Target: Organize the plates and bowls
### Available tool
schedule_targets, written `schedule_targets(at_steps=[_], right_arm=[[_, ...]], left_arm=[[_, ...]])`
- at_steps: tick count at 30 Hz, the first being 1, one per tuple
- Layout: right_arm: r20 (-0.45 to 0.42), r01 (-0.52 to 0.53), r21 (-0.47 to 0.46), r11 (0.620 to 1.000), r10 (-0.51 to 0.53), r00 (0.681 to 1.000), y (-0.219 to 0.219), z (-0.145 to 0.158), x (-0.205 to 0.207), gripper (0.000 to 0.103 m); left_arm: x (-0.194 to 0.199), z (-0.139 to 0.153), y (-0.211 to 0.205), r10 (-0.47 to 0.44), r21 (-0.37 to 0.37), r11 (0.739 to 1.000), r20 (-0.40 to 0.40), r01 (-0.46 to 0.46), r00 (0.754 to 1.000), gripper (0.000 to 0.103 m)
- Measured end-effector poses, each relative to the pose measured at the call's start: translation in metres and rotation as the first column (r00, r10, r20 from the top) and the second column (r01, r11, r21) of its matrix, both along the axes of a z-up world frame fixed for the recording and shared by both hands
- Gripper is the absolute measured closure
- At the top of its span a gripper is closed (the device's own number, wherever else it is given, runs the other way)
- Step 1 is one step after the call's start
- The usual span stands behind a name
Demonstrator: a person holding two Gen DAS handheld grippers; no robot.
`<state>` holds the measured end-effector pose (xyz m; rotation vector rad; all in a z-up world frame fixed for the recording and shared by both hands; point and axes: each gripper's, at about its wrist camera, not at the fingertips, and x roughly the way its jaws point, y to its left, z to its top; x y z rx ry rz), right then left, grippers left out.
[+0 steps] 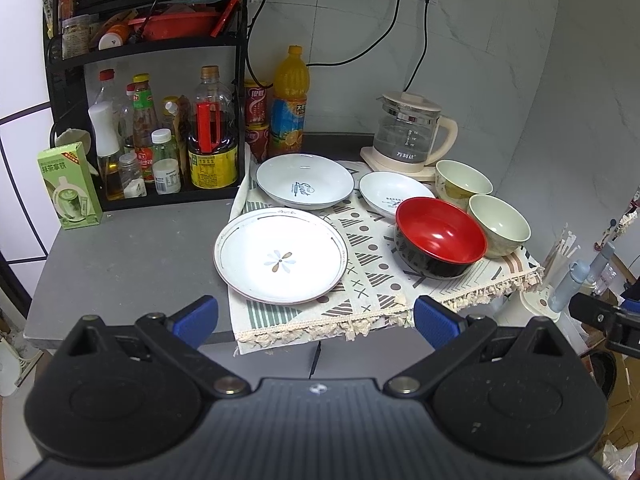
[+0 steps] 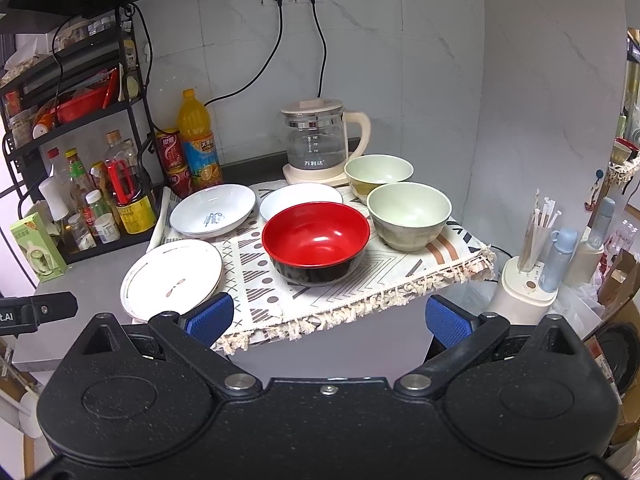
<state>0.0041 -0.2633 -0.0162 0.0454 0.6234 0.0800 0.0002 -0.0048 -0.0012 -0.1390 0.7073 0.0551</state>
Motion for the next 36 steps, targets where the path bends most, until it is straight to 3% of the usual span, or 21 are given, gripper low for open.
schedule_targets(at_steps=[36], right_arm=[[0.010,-0.020,0.004,1.000,0.020,1.000,-0.015,0.000,-0.006,0.000]], left_arm=[[-0.003,0.000,-0.017,0.005,-0.013,1.000,-0.005,-0.005,1.000,0.000]])
